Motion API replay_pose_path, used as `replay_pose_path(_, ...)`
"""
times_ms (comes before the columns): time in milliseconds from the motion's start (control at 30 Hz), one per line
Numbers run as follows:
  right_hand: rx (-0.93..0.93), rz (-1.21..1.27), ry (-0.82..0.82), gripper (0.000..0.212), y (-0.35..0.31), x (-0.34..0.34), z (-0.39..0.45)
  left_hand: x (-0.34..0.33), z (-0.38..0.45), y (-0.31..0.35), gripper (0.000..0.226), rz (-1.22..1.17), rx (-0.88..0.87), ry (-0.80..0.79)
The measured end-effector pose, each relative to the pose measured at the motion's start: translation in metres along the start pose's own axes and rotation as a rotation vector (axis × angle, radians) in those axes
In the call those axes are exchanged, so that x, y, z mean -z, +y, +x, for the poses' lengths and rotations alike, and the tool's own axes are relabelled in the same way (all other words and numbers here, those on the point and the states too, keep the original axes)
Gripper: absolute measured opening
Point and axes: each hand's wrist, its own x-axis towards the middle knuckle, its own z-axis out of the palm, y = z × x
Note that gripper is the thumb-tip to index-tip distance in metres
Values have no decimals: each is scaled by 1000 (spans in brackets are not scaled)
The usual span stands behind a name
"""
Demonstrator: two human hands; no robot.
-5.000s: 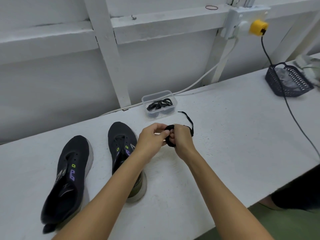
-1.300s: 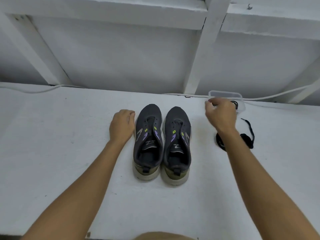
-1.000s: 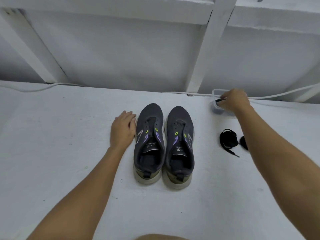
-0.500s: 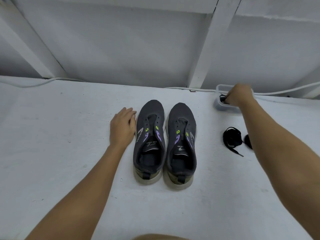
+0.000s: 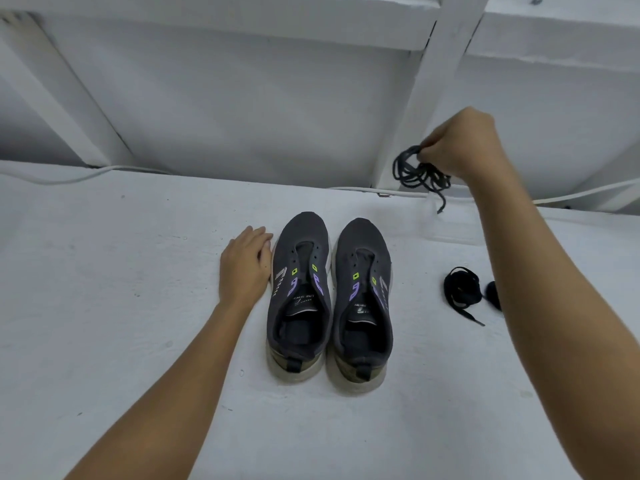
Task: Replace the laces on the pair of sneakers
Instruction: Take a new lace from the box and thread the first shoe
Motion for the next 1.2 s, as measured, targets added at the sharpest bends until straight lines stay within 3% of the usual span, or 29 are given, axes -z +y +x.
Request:
replay_pose_path(133,8,96,-69,21,-28,-39,6,0,0,0,31,-2,7,-10)
replay_pose_path(433,-53,61,-239,22,-44,-156,0,2,-1,4,36,-20,9,13)
replay_pose_path(633,-80,-11,-283,26,-35,-165,-9,4,3,5,31,-30,30,48)
replay_pose_path(767,-71,20,-298,23,-32,-157,-10,16,26,25,25,-98,195,63)
replay_pose_path(933,-31,60,-289,19,-28,-151,-10,23,71,67,23,-234,155,-144)
replay_pose_path(1133,16,104,-309,17,-23,-150,-10,-8,107,100,33,-25,127,-424)
replay_pose_path(1200,15,134,-321,31,-19,-150,-9,-16,110,106,25,48,151,-456)
